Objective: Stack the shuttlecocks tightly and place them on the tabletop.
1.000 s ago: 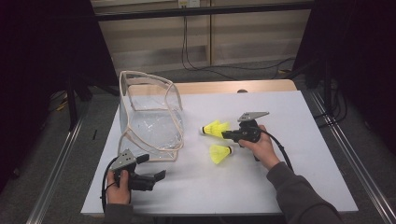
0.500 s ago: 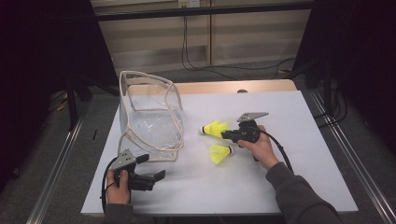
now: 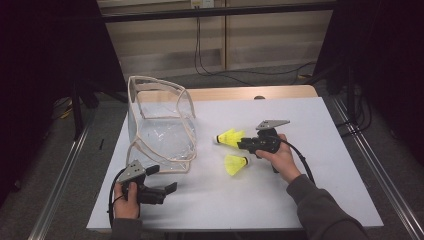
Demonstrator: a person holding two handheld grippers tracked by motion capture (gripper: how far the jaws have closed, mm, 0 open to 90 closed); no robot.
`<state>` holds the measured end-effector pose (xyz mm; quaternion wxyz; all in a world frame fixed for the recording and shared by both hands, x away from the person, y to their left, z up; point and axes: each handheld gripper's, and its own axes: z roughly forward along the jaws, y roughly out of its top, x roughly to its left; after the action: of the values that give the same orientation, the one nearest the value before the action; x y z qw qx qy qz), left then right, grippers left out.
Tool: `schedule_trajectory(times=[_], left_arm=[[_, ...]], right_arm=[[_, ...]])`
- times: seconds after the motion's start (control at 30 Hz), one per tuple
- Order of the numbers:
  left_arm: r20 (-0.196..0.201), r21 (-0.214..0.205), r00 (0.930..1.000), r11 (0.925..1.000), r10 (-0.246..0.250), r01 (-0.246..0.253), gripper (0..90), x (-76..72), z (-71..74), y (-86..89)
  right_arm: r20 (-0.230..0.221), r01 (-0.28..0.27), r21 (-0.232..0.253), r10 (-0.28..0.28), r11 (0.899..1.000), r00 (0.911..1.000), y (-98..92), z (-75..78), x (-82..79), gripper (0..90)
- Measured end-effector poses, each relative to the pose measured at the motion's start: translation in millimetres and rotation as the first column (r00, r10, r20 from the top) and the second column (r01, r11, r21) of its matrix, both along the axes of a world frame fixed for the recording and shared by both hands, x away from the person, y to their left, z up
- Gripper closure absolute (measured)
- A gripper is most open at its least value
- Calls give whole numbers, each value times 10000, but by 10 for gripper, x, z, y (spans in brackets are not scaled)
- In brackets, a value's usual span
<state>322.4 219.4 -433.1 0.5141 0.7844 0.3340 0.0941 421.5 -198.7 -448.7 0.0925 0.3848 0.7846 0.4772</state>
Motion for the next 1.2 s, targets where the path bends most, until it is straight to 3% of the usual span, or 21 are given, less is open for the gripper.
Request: schedule_trajectory(times=[0.53, 0.97, 1.2], left_arm=[[35, -36, 10000, 10000, 6, -5, 35, -2, 1, -8], [59, -7, 10000, 10000, -5, 5, 36, -2, 3, -9], [63, 7, 10000, 10000, -12, 12, 35, -3, 3, -9]], right_arm=[[214, 249, -83, -247, 9997, 9995, -111, 75, -95, 563], [554, 742, -240, -728, 9970, 9958, -154, 177, -191, 347], [486, 688, 18, -688, 9976, 9964, -158, 211, -250, 268]])
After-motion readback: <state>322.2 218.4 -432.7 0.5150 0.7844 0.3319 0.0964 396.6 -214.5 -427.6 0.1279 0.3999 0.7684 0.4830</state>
